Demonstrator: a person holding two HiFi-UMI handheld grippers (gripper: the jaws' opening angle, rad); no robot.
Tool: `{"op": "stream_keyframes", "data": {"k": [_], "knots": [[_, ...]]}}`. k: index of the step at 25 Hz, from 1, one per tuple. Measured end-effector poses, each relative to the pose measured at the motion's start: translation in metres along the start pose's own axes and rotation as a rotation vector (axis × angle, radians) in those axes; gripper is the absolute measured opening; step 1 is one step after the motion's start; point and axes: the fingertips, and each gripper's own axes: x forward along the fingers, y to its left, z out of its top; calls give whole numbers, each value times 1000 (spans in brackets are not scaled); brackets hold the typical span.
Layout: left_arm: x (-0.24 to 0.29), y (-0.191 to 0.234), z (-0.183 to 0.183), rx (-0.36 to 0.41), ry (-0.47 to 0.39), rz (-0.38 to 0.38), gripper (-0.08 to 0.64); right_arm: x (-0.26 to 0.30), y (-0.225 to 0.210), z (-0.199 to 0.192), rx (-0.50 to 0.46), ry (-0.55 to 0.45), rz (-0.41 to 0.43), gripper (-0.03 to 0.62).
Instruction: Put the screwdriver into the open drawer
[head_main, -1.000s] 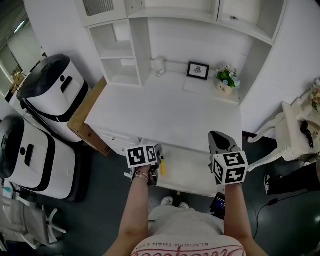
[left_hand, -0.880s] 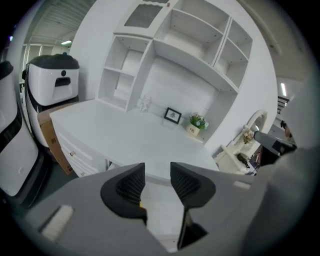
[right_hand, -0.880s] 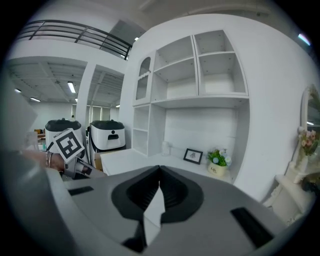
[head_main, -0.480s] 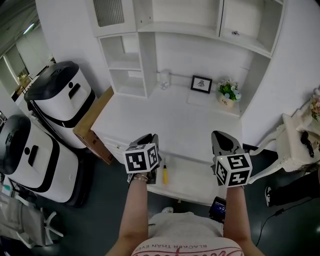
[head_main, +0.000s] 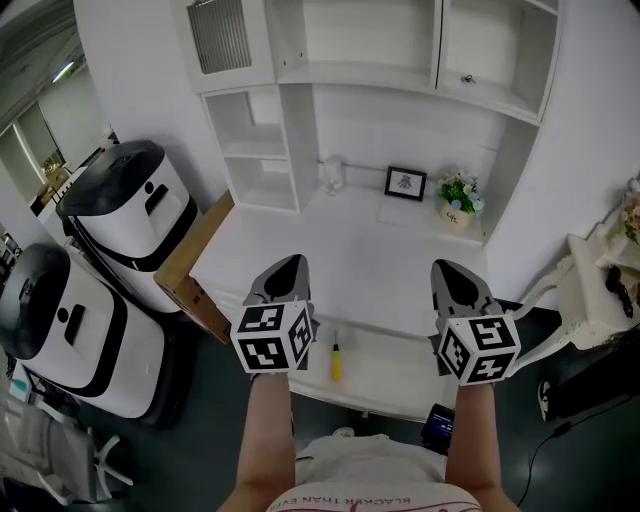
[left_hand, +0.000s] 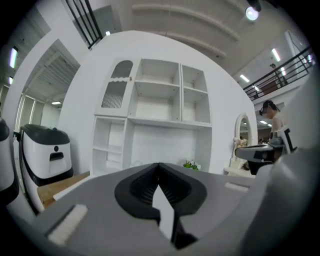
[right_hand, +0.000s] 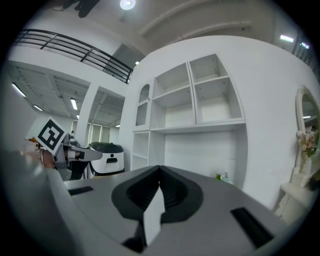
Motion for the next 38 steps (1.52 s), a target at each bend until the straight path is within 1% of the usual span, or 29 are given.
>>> {"op": "stream_keyframes", "data": {"k": [3, 7, 12, 14, 16, 20, 24, 28, 31, 35, 38], "knots": [[-8, -5, 28, 64, -99, -10, 11, -3, 2, 14, -13, -31, 3, 8], [-16, -13, 61, 129, -217, -19, 11, -4, 6, 32, -83, -55, 6, 8], [-30, -22, 92, 181, -341, -44, 11, -10, 14, 56, -179, -100, 0, 8], [-36, -25, 102, 192, -381, -56, 11, -15, 14, 67, -187, -130, -8, 8], [-40, -27, 110, 191, -407, -68, 10, -19, 12, 79, -171, -165, -9, 8], [-46, -29, 122, 201, -440, -77, 11, -26, 7, 94, -151, -211, -15, 8], [-48, -33, 129, 216, -457, -82, 10, -30, 2, 97, -161, -214, -34, 6], [-48, -38, 130, 245, -460, -83, 10, -31, 0, 97, -169, -211, -39, 6], [-48, -38, 130, 248, -459, -81, 11, -32, 1, 96, -171, -210, -39, 6], [-46, -40, 126, 288, -446, -69, 10, -32, 2, 96, -172, -212, -34, 6], [-47, -42, 125, 294, -443, -70, 11, -32, 2, 97, -170, -215, -31, 6]]}}
